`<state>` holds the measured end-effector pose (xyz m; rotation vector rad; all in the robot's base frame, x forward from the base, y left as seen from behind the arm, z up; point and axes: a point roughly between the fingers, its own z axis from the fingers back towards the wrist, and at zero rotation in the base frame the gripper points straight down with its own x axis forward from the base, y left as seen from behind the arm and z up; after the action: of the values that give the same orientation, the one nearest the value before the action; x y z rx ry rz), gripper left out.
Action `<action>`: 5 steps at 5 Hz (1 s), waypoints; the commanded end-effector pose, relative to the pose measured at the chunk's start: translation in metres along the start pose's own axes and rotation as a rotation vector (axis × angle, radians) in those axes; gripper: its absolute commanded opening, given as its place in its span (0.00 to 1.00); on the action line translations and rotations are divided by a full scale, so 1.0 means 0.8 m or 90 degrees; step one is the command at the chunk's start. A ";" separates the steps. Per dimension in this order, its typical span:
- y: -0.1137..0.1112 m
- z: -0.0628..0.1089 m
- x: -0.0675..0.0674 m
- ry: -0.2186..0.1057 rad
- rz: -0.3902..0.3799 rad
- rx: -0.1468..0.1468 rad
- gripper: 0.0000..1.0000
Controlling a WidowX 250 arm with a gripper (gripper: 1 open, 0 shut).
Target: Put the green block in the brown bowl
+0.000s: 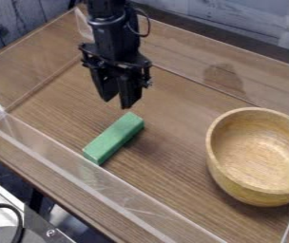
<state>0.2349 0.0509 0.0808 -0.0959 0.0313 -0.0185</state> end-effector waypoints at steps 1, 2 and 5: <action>0.004 0.001 0.006 -0.015 -0.009 0.013 1.00; 0.009 -0.015 0.000 -0.004 -0.008 0.018 1.00; 0.018 -0.054 -0.007 0.010 -0.003 0.027 1.00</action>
<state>0.2202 0.0563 0.0278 -0.0700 0.0887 -0.0274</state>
